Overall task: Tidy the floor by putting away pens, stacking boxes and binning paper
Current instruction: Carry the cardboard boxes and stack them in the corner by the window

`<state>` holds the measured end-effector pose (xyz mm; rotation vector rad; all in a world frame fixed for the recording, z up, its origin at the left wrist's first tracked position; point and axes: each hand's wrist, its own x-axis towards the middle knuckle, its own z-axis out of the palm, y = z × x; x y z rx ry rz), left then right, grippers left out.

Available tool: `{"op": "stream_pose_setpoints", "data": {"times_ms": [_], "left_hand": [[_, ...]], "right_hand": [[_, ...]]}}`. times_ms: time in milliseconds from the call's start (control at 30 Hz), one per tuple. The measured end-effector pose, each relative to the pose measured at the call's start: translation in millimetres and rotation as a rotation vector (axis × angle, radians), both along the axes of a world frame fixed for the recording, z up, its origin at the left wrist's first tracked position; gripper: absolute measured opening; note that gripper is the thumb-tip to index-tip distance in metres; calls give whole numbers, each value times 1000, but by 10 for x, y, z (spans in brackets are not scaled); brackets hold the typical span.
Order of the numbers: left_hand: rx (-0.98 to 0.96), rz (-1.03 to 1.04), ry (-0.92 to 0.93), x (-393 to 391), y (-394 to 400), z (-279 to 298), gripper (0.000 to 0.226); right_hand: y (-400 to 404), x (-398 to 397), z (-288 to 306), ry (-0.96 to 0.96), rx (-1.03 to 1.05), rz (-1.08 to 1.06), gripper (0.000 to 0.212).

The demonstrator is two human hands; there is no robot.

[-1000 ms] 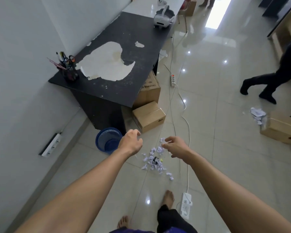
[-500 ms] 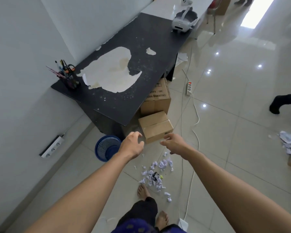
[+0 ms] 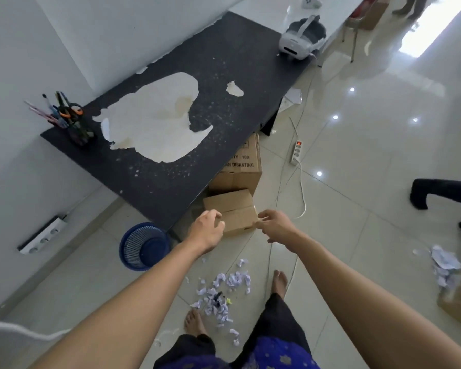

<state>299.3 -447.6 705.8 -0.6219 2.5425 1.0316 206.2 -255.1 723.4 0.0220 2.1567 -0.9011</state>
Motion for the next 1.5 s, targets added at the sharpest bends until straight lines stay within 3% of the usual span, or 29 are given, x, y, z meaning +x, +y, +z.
{"op": "stream_pose_setpoints", "data": {"times_ms": [267,533,700,900,1133,1333,1400,1500], "left_hand": [[-6,245,1,-922,125,-271,34],[39,453,-143,-1539,375,-1401,31],[47,560,-246,-1704,346,-2414,34],[0,612,-455,-1742,325,-4014,56],[-21,624,-478,-1762,5,-5323,59],[66,747,-542,-1772,-274,-6023,73],[172,815,-562,-1743,-273,-6107,77],[302,906,-519,-1698,-248,-6199,66]], "right_hand": [[45,-1356,-516,-84,35,174,43],[322,-2257,-1645,-187,65,169,42],[413,-2420,-2574,-183,63,174,41],[559,-2369,-4211,-226,81,164,53],[309,-2373,-5469,-231,41,92,73],[43,-2344,-6114,-177,40,-16,80],[68,-2349,-6209,-207,48,-76,65],[174,-2323,-6276,-270,63,-89,52]]}}
